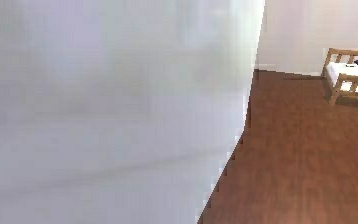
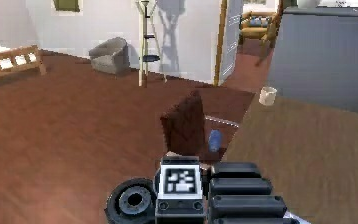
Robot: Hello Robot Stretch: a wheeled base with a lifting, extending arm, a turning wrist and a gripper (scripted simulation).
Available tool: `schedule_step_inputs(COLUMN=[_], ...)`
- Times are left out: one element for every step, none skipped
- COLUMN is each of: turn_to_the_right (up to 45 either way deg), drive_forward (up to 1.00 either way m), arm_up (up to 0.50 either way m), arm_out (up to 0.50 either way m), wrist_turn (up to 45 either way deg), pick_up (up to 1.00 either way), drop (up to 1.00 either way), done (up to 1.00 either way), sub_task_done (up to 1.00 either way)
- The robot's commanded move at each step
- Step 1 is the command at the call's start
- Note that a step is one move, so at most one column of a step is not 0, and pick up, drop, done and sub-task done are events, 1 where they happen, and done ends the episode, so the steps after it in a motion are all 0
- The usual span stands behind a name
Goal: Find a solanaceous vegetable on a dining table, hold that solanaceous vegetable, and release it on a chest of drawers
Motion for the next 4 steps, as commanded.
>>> schedule_step_inputs(turn_to_the_right=[21.0, -45.0, -45.0, -45.0], drive_forward=[0.0, 0.0, 0.0, 0.0], arm_up=[0.0, 0.0, 0.0, 0.0], arm_out=[0.0, 0.0, 0.0, 0.0], wrist_turn=[0.0, 0.0, 0.0, 0.0], pick_up=[0.0, 0.0, 0.0, 0.0], drop=[0.0, 0.0, 0.0, 0.0], done=[0.0, 0.0, 0.0, 0.0], sub_task_done=[0.0, 0.0, 0.0, 0.0])
